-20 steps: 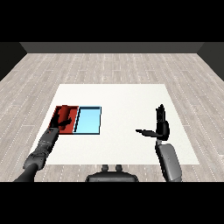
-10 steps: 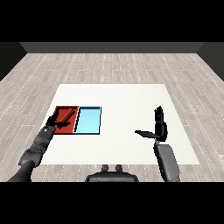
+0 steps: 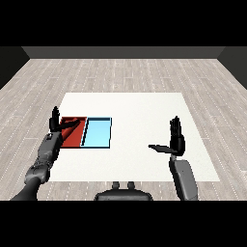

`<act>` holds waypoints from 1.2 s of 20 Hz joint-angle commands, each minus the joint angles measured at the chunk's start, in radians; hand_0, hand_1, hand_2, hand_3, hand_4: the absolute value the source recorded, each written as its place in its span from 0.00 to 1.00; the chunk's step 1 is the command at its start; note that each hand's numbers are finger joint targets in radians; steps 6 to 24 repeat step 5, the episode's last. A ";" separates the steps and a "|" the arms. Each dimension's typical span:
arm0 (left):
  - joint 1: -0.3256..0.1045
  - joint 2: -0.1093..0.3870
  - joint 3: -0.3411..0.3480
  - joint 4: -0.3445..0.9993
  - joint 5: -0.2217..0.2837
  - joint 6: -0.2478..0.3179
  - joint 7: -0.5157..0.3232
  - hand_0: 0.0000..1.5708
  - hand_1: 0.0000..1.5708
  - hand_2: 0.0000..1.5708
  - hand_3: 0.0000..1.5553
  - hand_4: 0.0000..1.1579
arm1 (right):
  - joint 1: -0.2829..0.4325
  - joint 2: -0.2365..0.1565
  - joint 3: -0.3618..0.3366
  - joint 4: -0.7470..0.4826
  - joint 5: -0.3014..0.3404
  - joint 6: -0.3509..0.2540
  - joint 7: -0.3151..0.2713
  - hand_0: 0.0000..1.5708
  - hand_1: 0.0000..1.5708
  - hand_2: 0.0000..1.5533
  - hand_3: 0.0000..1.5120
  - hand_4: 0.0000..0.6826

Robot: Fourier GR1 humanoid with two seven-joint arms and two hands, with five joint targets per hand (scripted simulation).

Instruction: Pick the red can and put it in the red box

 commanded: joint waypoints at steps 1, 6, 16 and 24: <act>0.007 -0.103 0.084 -0.159 0.119 -0.119 -0.205 0.00 0.00 0.00 0.00 0.00 | 0.019 0.010 0.020 0.015 -0.042 0.062 -0.027 0.00 0.00 0.00 0.00 0.00; 0.056 -0.217 0.035 -0.303 0.145 -0.231 -0.236 0.00 0.00 0.00 0.00 0.00 | 0.023 -0.003 0.024 -0.031 -0.098 0.118 0.013 0.00 0.00 0.00 0.00 0.00; 0.056 -0.217 0.035 -0.303 0.145 -0.231 -0.236 0.00 0.00 0.00 0.00 0.00 | 0.023 -0.003 0.024 -0.031 -0.098 0.118 0.013 0.00 0.00 0.00 0.00 0.00; 0.056 -0.217 0.035 -0.303 0.145 -0.231 -0.236 0.00 0.00 0.00 0.00 0.00 | 0.023 -0.003 0.024 -0.031 -0.098 0.118 0.013 0.00 0.00 0.00 0.00 0.00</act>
